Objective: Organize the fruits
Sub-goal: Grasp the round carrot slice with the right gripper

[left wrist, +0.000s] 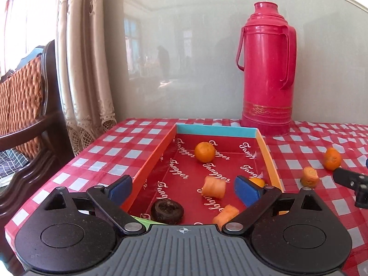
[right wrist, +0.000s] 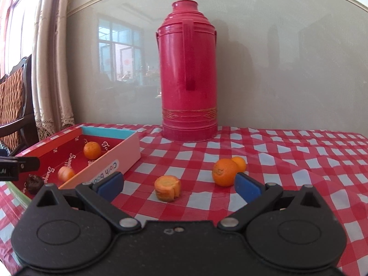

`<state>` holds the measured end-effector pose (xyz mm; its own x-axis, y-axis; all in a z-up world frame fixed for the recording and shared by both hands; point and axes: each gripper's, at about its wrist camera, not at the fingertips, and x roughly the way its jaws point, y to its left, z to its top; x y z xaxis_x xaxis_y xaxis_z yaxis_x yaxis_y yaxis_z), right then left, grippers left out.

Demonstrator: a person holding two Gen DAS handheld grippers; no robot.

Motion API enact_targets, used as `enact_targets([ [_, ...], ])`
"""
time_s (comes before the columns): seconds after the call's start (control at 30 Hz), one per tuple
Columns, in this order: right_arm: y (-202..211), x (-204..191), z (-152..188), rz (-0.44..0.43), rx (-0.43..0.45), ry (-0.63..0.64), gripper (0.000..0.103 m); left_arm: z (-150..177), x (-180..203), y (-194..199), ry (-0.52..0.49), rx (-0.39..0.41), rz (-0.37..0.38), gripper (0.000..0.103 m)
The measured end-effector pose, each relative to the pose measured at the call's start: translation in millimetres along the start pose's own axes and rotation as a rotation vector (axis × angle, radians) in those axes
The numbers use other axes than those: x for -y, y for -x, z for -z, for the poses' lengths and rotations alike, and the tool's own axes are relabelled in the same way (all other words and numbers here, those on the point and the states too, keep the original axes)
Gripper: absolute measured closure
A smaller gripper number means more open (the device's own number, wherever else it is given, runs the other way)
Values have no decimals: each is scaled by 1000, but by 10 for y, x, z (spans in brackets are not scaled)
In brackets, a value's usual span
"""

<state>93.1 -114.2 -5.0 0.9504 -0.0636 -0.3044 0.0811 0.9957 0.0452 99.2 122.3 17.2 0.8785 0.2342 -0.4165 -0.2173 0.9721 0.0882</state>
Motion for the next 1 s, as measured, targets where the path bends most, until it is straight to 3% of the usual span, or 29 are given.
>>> enact_targets([
  [0.2, -36, -27, 5, -6, -14, 28, 6, -4, -53, 13, 25, 22, -28, 8],
  [0.3, -53, -22, 3, -18, -16, 25, 6, -4, -113, 26, 50, 43, -48, 0],
  [0.5, -203, -57, 8, 6, -43, 53, 6, 39, -280, -16, 94, 44, -81, 0],
  [0.83, -465, -155, -67, 17, -179, 63, 10, 151, -565, -113, 147, 14, -112, 0],
  [0.9, -537, -191, -80, 21, -203, 63, 16, 165, -595, -126, 148, 13, -115, 0],
  [1.0, -663, -204, -93, 24, -250, 46, 36, 188, -634, -151, 137, 2, -117, 0],
])
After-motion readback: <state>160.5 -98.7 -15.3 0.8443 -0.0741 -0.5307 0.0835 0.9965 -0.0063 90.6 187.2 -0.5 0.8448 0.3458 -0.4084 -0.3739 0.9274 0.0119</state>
